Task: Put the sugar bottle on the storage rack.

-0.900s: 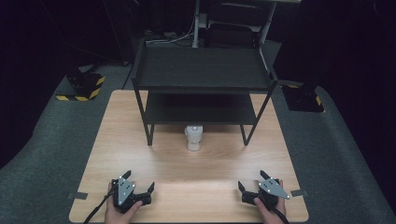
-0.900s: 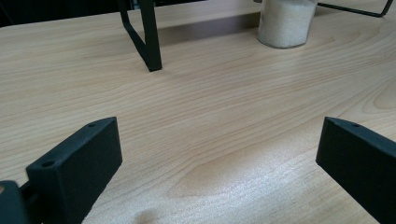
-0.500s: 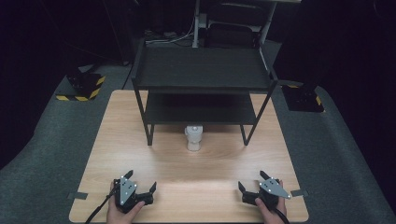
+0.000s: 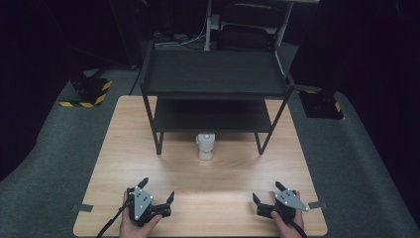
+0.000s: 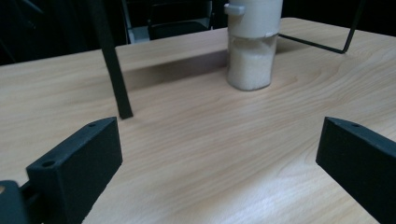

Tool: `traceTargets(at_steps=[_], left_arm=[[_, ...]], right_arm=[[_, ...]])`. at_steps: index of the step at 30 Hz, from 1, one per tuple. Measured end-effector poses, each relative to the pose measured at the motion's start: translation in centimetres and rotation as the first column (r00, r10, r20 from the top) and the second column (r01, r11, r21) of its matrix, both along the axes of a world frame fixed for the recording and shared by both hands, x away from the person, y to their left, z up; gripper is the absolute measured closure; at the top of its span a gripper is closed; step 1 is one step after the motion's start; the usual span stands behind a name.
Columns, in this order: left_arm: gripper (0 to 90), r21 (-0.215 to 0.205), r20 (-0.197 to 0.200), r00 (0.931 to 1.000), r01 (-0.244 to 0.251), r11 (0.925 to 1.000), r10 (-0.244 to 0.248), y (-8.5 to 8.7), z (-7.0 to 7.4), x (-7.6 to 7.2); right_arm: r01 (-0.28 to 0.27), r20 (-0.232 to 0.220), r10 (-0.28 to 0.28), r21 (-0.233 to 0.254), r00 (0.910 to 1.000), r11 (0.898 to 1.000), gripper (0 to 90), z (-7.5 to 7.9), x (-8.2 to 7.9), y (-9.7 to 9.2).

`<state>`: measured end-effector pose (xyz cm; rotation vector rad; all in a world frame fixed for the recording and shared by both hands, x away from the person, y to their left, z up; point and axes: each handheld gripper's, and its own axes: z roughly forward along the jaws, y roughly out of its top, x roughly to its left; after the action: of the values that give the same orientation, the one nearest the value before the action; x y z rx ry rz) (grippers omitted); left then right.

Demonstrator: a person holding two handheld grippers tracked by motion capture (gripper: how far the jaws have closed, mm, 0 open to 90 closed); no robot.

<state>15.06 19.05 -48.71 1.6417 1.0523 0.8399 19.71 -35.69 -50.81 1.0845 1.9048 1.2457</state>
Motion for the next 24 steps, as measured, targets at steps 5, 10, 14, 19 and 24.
traceTargets(at_steps=[5, 10, 14, 19, 24], left_arm=[[0.7, -0.046, 0.022, 0.9995, 0.024, 0.9987, -0.023, -1.0, 0.4, 0.5], [0.7, -0.054, 0.034, 0.9989, 0.034, 0.9980, -0.032, -2.4, 0.7, 1.7], [0.7, -0.062, 0.040, 0.9987, 0.035, 0.9975, -0.032, -3.5, 0.6, 2.9], [1.2, -0.047, 0.036, 0.9986, 0.040, 0.9981, -0.039, -4.8, 0.6, 4.8], [1.3, -0.057, 0.031, 0.9983, 0.051, 0.9971, -0.050, -5.8, 0.5, 6.5]], right_arm=[[0.000, 0.000, 0.000, 0.001, 1.0000, 1.000, 0.2, 0.0, 0.0, 0.0], [-0.002, 0.000, 0.002, 0.005, 1.0000, 1.000, 0.2, 0.0, 0.0, -0.1], [-0.004, 0.000, 0.004, 0.006, 1.0000, 1.000, 0.2, 0.0, 0.0, -0.1], [-0.004, 0.000, 0.004, 0.006, 1.0000, 1.000, 0.2, 0.0, 0.0, -0.1], [-0.002, 0.001, 0.002, 0.008, 1.0000, 1.000, 0.2, -0.1, 0.0, -0.1]])
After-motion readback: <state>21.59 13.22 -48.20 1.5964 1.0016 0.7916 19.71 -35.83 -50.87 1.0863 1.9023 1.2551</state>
